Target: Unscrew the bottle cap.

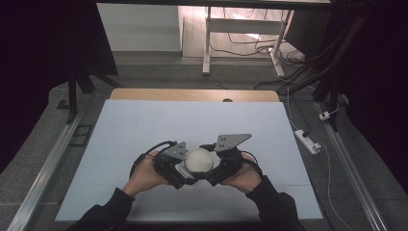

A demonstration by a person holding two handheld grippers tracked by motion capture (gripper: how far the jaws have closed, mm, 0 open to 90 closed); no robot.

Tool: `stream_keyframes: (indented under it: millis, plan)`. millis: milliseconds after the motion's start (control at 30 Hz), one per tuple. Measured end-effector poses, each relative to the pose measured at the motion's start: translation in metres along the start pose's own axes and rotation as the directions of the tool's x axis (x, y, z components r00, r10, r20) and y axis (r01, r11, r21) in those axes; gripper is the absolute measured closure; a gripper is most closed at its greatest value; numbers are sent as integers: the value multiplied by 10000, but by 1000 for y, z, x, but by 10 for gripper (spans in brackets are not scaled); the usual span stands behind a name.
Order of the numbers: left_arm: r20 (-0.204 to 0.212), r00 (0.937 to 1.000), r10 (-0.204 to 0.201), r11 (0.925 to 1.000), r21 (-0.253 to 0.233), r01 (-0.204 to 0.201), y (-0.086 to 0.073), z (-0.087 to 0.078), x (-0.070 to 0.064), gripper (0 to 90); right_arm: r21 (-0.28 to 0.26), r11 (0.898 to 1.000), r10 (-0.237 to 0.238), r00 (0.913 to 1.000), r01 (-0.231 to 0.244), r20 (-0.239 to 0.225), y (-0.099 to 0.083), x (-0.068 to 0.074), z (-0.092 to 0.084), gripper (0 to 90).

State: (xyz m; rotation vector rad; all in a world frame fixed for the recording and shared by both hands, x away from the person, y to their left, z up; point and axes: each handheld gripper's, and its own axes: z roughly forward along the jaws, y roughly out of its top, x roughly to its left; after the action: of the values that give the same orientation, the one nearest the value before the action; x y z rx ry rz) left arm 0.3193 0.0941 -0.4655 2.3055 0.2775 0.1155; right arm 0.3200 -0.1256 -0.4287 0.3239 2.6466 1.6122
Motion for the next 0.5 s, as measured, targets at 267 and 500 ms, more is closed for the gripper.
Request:
stream_keyframes:
  millis: [267, 500]
  plan:
    - [-331, 9991, -256, 9996, 84, 259, -4, -1, 6, 75, 24, 10000, 15, 9998, -15, 187, 0, 2, -2, 69]
    - [-638, 9962, -594, 9982, 17, 596, -7, -4, 13, 75, 52, 10000, 56, 9993, -58, 363, -1, 4, -4, 69]
